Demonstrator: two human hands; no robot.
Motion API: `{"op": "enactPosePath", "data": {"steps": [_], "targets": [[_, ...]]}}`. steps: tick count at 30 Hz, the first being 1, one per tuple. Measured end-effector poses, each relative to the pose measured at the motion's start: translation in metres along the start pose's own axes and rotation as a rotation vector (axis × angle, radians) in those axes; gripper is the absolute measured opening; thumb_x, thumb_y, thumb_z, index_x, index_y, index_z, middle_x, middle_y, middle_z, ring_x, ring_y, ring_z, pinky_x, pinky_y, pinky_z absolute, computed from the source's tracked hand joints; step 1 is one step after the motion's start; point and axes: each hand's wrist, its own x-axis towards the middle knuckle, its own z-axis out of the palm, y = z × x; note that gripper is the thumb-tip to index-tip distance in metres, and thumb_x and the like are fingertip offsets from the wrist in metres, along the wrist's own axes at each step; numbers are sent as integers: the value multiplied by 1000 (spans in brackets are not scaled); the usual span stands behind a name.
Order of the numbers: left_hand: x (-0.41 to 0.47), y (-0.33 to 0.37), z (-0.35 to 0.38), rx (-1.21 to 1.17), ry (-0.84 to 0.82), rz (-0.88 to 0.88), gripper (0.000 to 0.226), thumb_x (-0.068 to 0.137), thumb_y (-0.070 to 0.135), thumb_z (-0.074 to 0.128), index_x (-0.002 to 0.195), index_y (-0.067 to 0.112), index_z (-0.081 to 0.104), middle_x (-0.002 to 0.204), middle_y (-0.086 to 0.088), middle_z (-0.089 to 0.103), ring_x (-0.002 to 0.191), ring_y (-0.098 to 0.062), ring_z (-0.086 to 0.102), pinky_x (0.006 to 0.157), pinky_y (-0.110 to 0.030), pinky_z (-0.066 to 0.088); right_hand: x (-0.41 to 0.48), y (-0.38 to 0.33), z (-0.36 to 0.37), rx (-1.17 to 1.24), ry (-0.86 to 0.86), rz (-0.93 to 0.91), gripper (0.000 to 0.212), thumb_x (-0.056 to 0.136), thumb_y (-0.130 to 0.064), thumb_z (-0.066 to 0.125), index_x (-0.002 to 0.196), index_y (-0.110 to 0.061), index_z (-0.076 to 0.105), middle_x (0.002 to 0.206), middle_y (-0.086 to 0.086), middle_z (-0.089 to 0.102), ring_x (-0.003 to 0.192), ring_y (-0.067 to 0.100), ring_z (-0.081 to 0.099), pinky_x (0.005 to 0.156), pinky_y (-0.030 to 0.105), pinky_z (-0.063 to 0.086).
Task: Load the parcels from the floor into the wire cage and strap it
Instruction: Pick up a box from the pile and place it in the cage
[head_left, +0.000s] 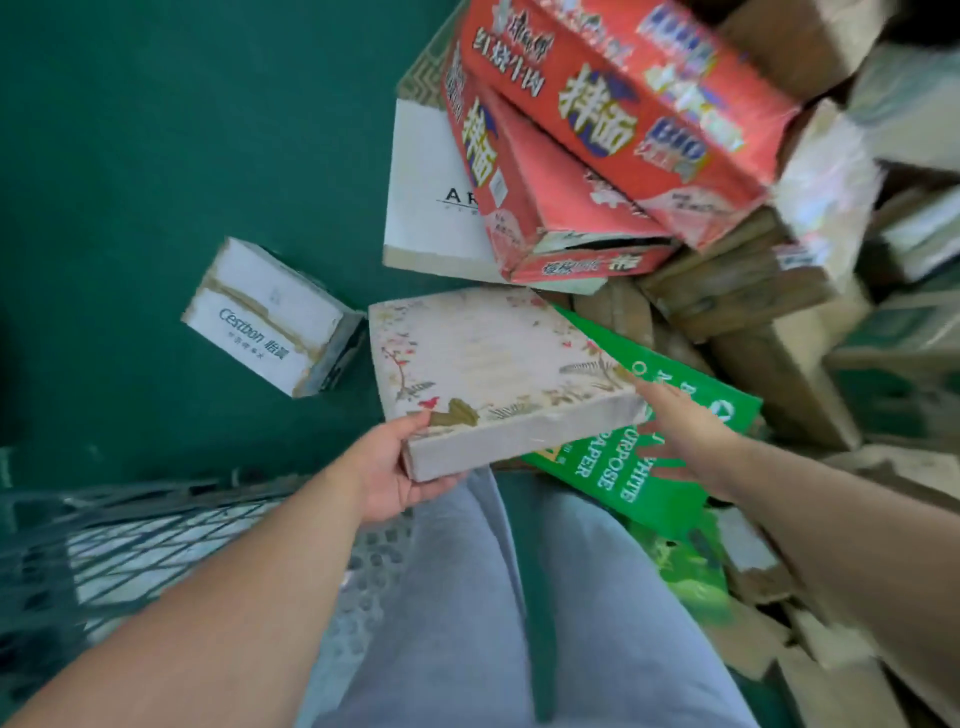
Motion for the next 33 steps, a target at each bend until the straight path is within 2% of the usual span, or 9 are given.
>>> {"op": "enactPosePath", "data": {"steps": [3,6,9,12,14,19,23,26,33], "targets": [[-36,-49,26,-84,-91,-4,44,100,37,56,130,5,62,119,-28,70,90,-44,72,57,-43,64,-46,34,-42,-7,67,25,67,98,-64,48,158,-46,25,148,4,51,110,27,60,100,45,46],[-69,-85,40,-109,-204,-42,55,88,37,62,132,3,62,124,-29,68,88,-45,72,62,-44,65,-78,68,-76,145,26,20,57,97,-64,48,147,-39,41,139,3,60,111,26,65,103,47,47],[-95,-108,37,-83,-271,-69,53,93,38,59,134,4,61,130,-31,64,90,-46,72,68,-45,63,-102,89,-87,379,-31,-65,43,99,-49,42,140,-37,49,132,12,65,113,34,67,101,48,45],[-114,-124,18,-54,-263,-81,50,99,38,56,135,5,59,123,-29,67,85,-44,72,69,-46,63,-123,100,-81,487,-39,-100,49,92,-53,43,137,-40,57,134,10,61,122,36,61,111,53,39],[-125,-134,4,-4,-271,-107,53,97,40,57,136,4,58,114,-29,68,84,-44,72,72,-48,62,-138,102,-67,521,14,-78,51,87,-60,49,133,-42,61,135,6,58,123,32,57,108,52,43],[-139,-163,-24,182,-253,-96,55,101,47,50,131,2,61,103,-27,68,69,-36,73,61,-43,63,-154,125,-30,303,183,-24,49,88,-56,60,131,-32,59,128,4,62,115,26,61,82,40,54],[-123,-208,-46,247,-45,103,47,104,48,46,129,12,61,80,-15,70,60,-26,65,44,-26,51,-169,157,-8,215,185,-21,30,93,-49,62,106,-22,63,110,7,68,99,26,65,79,38,54],[-115,-234,-52,184,10,123,45,103,49,46,126,14,63,78,-13,70,56,-22,62,38,-20,43,-182,177,0,190,268,-49,27,95,-46,60,98,-19,60,98,6,64,88,25,62,81,40,53],[-131,-290,-80,40,24,163,44,101,46,51,129,15,63,96,-13,67,77,-23,61,57,-26,44,-217,218,11,112,297,-71,27,92,-38,66,97,-12,60,86,10,58,72,26,56,57,31,41]]}}
